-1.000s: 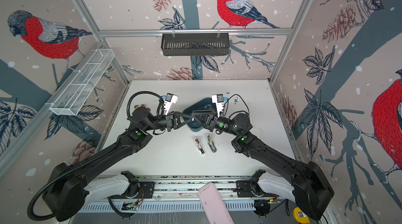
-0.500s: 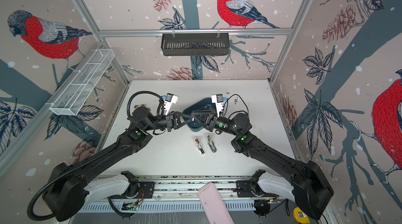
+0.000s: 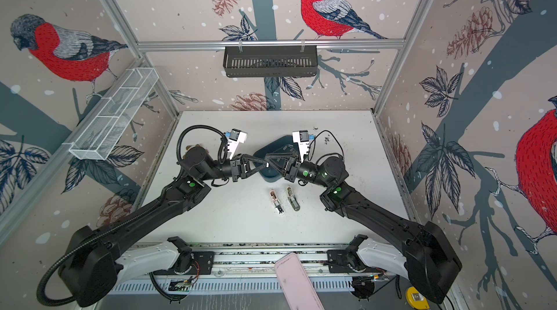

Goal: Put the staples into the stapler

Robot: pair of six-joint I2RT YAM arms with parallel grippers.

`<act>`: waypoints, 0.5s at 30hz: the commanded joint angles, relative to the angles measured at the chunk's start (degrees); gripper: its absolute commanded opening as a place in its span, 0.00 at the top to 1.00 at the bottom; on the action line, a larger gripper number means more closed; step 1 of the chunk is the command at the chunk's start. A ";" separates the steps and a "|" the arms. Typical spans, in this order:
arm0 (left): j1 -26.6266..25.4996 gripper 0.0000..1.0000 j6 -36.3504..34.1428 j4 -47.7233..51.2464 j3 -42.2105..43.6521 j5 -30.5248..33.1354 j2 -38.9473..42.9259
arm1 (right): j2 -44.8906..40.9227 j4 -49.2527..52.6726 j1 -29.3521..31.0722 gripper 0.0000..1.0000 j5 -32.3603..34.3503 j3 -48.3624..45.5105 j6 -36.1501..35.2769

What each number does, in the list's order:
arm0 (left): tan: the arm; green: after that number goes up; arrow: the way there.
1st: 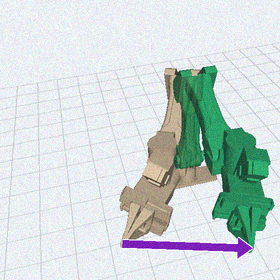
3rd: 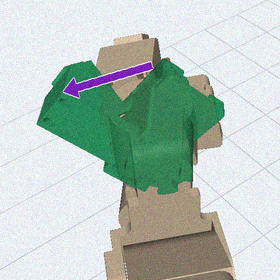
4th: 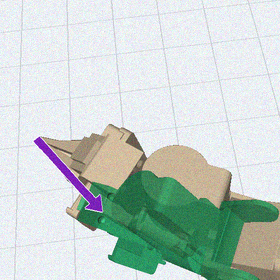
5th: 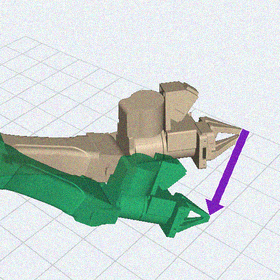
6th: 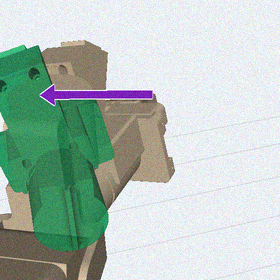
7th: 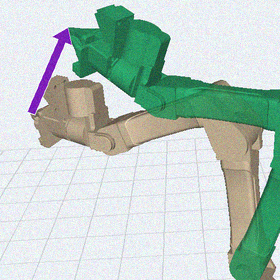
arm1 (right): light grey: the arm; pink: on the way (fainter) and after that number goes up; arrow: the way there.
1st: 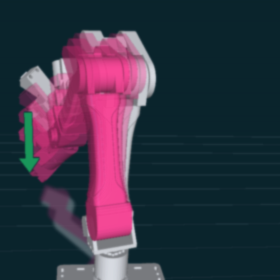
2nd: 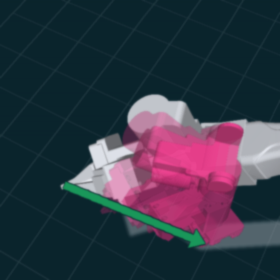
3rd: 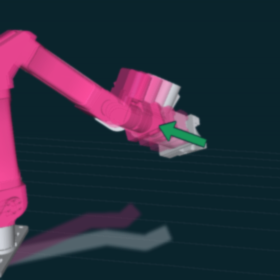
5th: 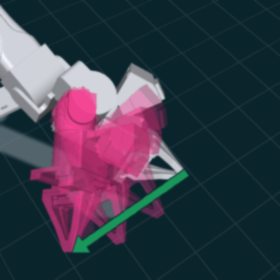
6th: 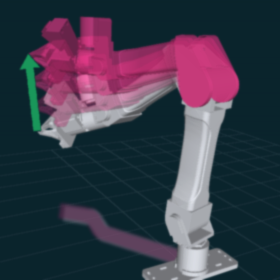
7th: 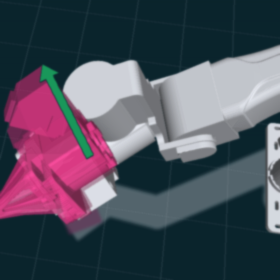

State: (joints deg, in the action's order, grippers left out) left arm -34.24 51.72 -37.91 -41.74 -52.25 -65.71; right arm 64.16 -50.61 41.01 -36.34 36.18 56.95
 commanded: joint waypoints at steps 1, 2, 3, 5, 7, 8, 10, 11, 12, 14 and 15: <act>0.31 0.81 -1.55 0.59 -0.97 0.44 0.55 | 0.00 -0.76 0.03 0.83 -0.15 0.47 -0.28; 0.52 0.80 -1.63 0.82 -0.98 0.42 0.73 | -0.02 -0.71 -0.07 0.83 -0.22 0.46 -0.28; 0.73 0.79 -1.75 1.16 -0.96 0.43 0.92 | -0.07 -0.64 -0.06 0.83 -0.15 0.47 -0.35; 1.64 0.77 -2.27 2.70 -0.91 0.37 1.66 | -0.15 -0.45 -0.16 0.83 -0.19 0.38 -0.42; 2.38 0.74 -3.08 4.48 -0.63 0.29 2.63 | -0.36 0.17 -0.23 0.83 -0.20 0.38 -0.74; 2.89 0.73 -3.76 6.03 -0.42 0.27 3.31 | -0.61 0.61 -0.33 0.83 -0.11 0.20 -0.93; 3.89 0.73 -5.54 9.59 0.09 0.38 4.93 | -1.20 1.79 -0.49 0.83 0.12 -0.11 -1.47; 4.42 0.72 -6.34 11.33 0.65 0.43 6.04 | -1.56 2.88 -0.57 0.83 0.46 -0.31 -1.90; 4.90 0.72 -7.24 13.20 1.09 0.44 7.09 | -1.97 3.88 -0.50 0.83 0.64 -0.53 -2.34; 5.75 0.70 -10.72 20.30 1.40 2.07 10.04 | -3.22 7.41 -0.05 0.82 2.06 -1.37 -4.11; 5.80 0.69 -12.86 24.21 1.10 3.25 11.35 | -3.95 10.16 0.33 0.83 3.24 -1.44 -5.45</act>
State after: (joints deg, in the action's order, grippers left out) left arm -28.95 44.93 -23.14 -40.51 -50.72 -56.93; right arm 61.41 -45.50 40.73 -35.42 35.09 55.20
